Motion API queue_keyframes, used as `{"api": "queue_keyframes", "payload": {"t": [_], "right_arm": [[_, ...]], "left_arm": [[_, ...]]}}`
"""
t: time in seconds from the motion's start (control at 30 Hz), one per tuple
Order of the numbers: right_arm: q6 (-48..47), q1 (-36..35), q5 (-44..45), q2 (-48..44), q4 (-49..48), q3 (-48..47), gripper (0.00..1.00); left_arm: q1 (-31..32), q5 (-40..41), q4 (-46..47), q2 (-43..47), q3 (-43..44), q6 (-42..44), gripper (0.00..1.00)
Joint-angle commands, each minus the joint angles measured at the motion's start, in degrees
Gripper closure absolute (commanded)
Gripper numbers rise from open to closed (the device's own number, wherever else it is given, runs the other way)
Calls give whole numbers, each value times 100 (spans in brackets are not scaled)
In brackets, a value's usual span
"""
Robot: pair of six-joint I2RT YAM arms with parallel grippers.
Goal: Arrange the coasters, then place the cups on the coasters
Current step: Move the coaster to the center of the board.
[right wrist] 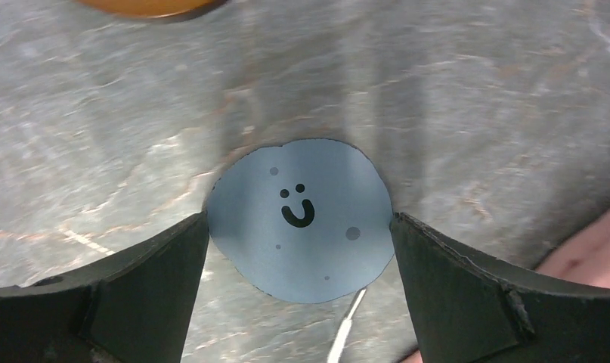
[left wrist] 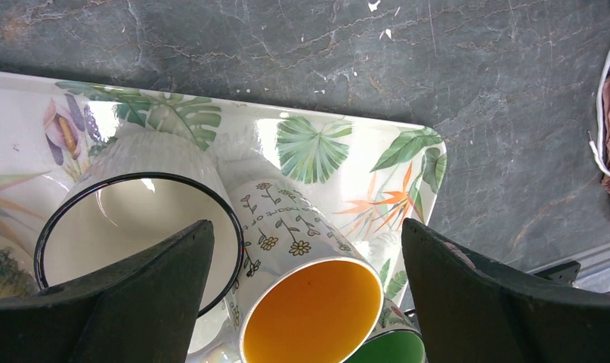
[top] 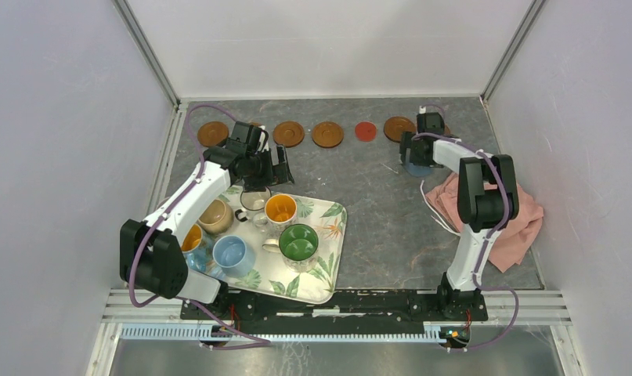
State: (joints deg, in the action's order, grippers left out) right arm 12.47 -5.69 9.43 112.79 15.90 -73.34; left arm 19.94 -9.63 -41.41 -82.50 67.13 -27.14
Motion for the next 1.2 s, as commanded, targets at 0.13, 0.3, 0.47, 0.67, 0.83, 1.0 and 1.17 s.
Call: {"api": "queue_keyframes", "payload": {"t": [0.13, 0.3, 0.47, 0.67, 0.83, 1.0, 1.17], "right_arm": [[313, 899, 503, 252, 455, -305, 4], [427, 1216, 568, 446, 595, -650, 4], [560, 1541, 566, 704, 751, -1118, 4], [832, 1834, 429, 1029, 790, -1442, 4], [913, 1989, 436, 1215, 902, -1708, 4], [946, 2078, 438, 1427, 1034, -2063, 4], [1027, 2135, 316, 1764, 1131, -2683, 5]], "left_arm": [[-35, -183, 176, 118, 19, 384, 0], [-37, -204, 175, 128, 19, 393, 0], [-39, -192, 175, 126, 19, 399, 0], [-46, -172, 177, 144, 27, 421, 0], [-59, -136, 177, 147, 41, 445, 0], [-77, -134, 177, 129, 37, 450, 0], [-80, -121, 162, 120, 37, 458, 0]]}}
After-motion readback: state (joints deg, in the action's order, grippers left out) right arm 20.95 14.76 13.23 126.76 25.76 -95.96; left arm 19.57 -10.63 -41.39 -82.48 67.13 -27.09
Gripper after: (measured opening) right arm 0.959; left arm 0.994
